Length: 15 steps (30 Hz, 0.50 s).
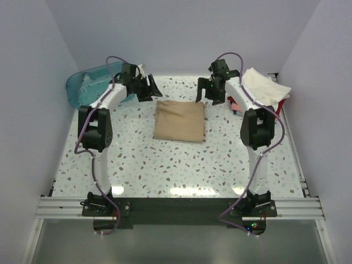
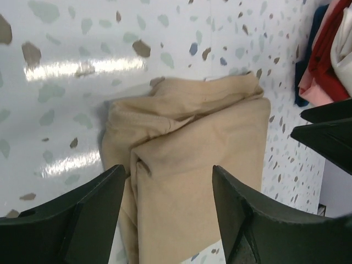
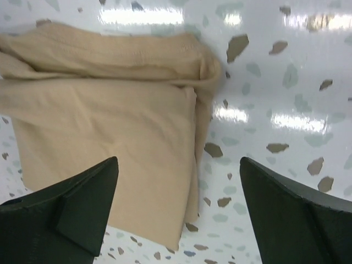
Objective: Fold and stack the t-shirts
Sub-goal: Fold the tshirt
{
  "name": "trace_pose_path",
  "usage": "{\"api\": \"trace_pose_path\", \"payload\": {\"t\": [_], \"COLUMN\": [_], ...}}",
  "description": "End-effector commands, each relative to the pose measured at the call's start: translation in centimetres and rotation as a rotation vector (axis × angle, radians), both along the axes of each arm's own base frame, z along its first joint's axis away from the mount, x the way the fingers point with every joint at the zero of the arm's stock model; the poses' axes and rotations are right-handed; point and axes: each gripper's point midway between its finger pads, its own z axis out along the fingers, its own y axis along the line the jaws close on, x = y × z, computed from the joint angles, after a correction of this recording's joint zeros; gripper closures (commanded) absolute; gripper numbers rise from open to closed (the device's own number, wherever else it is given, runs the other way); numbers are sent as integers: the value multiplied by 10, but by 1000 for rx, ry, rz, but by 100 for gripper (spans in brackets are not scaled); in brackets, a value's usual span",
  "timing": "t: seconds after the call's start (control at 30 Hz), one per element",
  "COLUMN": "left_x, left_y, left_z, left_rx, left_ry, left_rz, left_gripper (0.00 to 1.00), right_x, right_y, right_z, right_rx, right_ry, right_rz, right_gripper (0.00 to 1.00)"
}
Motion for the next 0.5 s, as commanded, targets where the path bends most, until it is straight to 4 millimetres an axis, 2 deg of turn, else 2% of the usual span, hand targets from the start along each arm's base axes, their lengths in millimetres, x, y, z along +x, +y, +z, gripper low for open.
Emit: {"api": "trace_pose_path", "payload": {"t": [0.0, 0.03, 0.07, 0.1, 0.13, 0.2, 0.47], "left_x": [-24, -30, -37, -40, -43, -49, -64], "left_y": [2, 2, 3, 3, 3, 0, 2], "left_z": [-1, -5, -9, -12, -13, -19, -46], "left_rx": [3, 8, 5, 6, 5, -7, 14], "left_ry": [-22, -18, -9, -3, -5, 5, 47], "left_rz": [-47, -56, -64, -71, -79, -97, -133], "left_gripper": [31, 30, 30, 30, 30, 30, 29], "right_x": [-13, -22, -28, -33, -41, -49, -72], "right_y": [2, 1, 2, 2, 3, 8, 16], "right_z": [36, 21, 29, 25, 14, 16, -11], "right_rx": [74, 78, 108, 116, 125, 166, 241], "right_ry": [-95, -68, -75, -67, -46, -42, 36], "right_rz": [72, 78, 89, 93, 99, 114, 127], "right_gripper": [5, 4, 2, 2, 1, 1, 1]}}
